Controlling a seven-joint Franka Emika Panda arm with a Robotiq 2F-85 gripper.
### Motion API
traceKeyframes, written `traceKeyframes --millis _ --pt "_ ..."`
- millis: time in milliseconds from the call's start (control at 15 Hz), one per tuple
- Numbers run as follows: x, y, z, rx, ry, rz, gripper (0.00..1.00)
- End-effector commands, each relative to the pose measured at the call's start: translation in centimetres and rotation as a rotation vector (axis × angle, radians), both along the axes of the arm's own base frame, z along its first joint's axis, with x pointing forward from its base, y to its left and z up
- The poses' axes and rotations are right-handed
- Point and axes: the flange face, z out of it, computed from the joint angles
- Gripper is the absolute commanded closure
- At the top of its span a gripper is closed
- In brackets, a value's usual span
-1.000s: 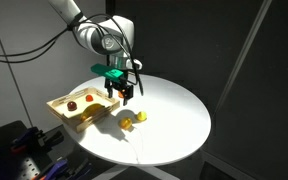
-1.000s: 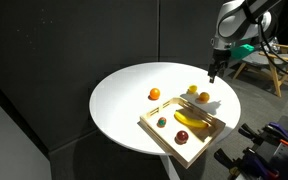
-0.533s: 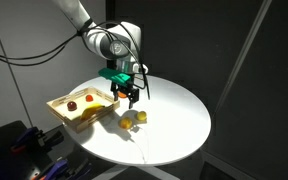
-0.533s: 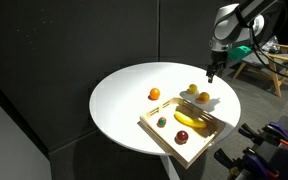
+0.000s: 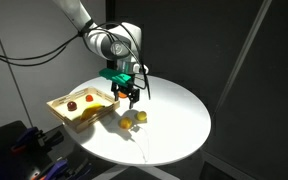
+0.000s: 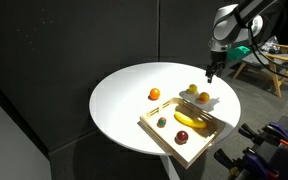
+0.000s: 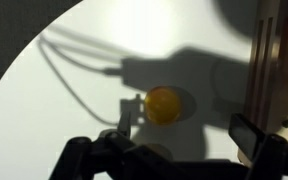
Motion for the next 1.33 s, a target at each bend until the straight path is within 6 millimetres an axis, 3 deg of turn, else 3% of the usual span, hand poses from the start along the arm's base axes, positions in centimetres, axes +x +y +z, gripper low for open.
traceKeyframes --millis 0,1267 --pt "0.2 -0.1 -0.4 -0.008 0.003 -0.001 0.0" --pt "1.1 -0.7 -5.6 -0.038 -0.056 0.002 0.0"
